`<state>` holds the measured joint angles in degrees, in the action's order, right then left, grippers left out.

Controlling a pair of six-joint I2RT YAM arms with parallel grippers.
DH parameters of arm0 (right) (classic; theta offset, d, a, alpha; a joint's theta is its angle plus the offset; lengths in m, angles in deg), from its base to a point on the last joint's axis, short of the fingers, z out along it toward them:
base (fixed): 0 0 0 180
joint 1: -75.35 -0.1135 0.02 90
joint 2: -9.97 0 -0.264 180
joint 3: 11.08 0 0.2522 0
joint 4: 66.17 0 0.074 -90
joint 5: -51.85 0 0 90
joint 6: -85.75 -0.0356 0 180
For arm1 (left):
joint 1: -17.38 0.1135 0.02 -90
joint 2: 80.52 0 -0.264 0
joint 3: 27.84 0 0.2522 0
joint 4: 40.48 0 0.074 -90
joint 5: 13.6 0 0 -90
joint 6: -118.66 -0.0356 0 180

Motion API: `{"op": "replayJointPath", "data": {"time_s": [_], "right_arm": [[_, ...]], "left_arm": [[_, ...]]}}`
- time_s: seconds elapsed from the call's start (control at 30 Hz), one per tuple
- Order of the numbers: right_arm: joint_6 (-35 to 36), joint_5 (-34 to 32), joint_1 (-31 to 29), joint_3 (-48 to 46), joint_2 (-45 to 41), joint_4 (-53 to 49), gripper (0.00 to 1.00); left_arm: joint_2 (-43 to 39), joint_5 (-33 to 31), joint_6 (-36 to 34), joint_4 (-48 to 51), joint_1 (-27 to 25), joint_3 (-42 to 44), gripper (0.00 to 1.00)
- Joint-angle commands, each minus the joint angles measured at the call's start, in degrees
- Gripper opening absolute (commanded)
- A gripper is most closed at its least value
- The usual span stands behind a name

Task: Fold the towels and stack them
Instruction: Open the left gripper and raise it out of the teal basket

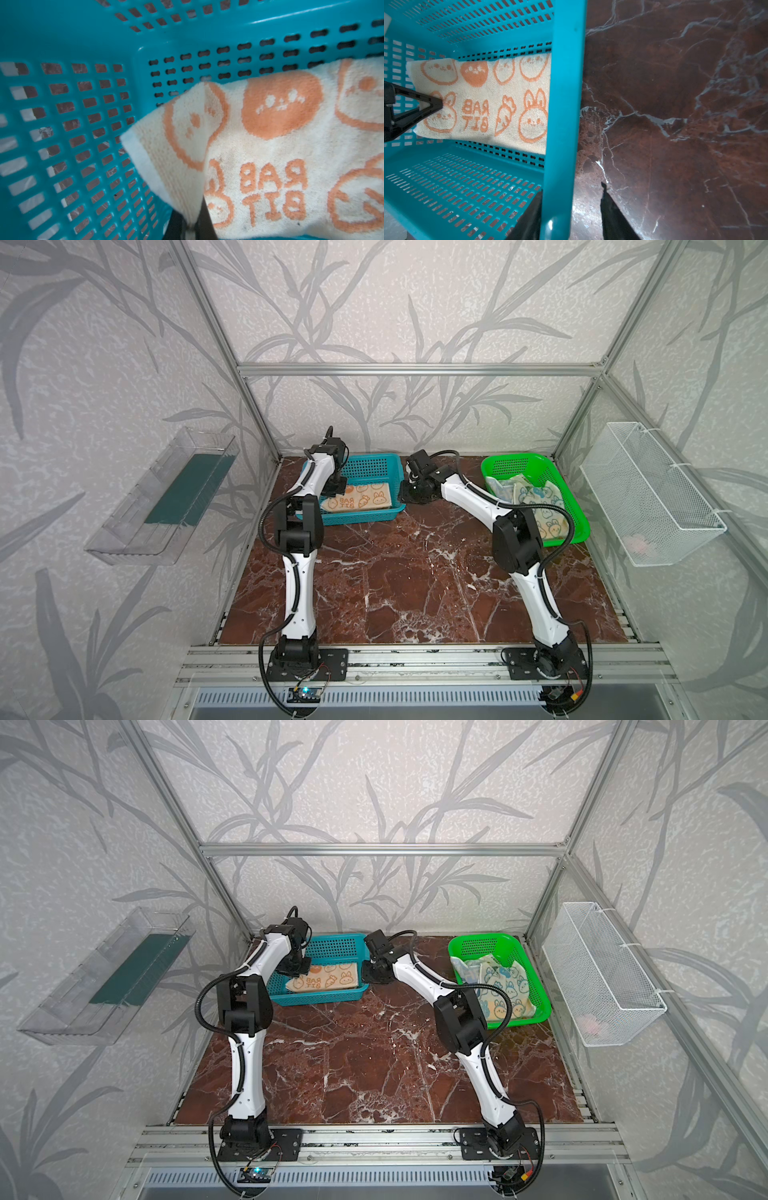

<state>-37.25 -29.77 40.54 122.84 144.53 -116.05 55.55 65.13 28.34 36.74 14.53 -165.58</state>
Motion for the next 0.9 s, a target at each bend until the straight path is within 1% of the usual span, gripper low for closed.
{"op": "replayJointPath", "data": {"time_s": [0.0, 0.07, 0.1, 0.13, 0.17, 0.2, 0.23, 0.3, 0.37, 0.5, 0.6, 0.67, 0.73, 0.8, 0.87], "right_arm": [[0.0, -0.5, 0.4, 1.2, -0.3, -1.7, 0.46], [0.2, 0.1, 0.4, 1.8, -0.3, -1.7, 0.48], [0.3, 0.4, 0.4, 2.2, -0.3, -1.8, 0.50], [0.5, 0.7, 0.4, 2.5, -0.3, -1.7, 0.52], [0.6, 0.9, 0.4, 3.0, -0.4, -1.7, 0.55], [0.7, 1.2, 0.4, 3.6, -0.3, -1.9, 0.57], [0.9, 1.6, 0.4, 4.1, -0.5, -2.0, 0.60], [1.3, 2.1, 0.4, 5.0, -0.8, -2.2, 0.65], [1.7, 2.4, 0.3, 6.3, -1.0, -3.3, 0.68], [2.1, 3.4, 0.4, 5.9, -3.7, -3.5, 0.78], [2.3, 3.0, 0.8, 2.9, -7.6, -3.1, 0.91], [2.3, 3.2, 1.8, -0.4, -10.8, -2.0, 0.99], [2.4, 3.6, 3.3, -3.7, -14.0, -1.9, 0.99], [2.9, 3.7, 5.4, -8.2, -18.2, -1.6, 0.99], [3.4, 3.6, 7.8, -13.4, -22.6, -0.7, 0.99]], "left_arm": [[0.1, -1.3, -0.8, 2.0, 0.5, -1.1, 0.00], [0.3, -1.0, -0.3, 2.4, 0.5, -2.0, 0.02], [0.3, -0.8, 0.1, 2.6, 0.5, -2.4, 0.06], [0.1, -0.6, 0.3, 2.8, 0.5, -2.8, 0.26], [0.1, -0.6, 0.6, 3.0, 0.4, -3.3, 0.55], [-0.1, -0.5, 1.1, 3.4, 0.4, -3.9, 0.96], [-0.4, -0.3, 1.5, 3.9, 0.3, -4.7, 0.99], [-1.0, 0.7, 2.3, 4.8, 0.0, -6.2, 0.99], [-2.4, 1.4, 3.2, 5.1, -0.5, -7.4, 0.99], [-7.7, 3.4, 5.8, 4.3, -1.8, -8.0, 0.99], [-13.8, 5.7, 7.9, 1.4, -3.7, -4.3, 0.99], [-18.1, 9.4, 8.8, -1.6, -5.3, -0.4, 0.99], [-21.7, 10.5, 10.8, -5.4, -7.7, 3.5, 0.99], [-24.2, 10.1, 11.6, -9.7, -11.1, 7.2, 0.99], [-24.3, 10.5, 12.2, -12.6, -14.4, 8.3, 0.99]]}}
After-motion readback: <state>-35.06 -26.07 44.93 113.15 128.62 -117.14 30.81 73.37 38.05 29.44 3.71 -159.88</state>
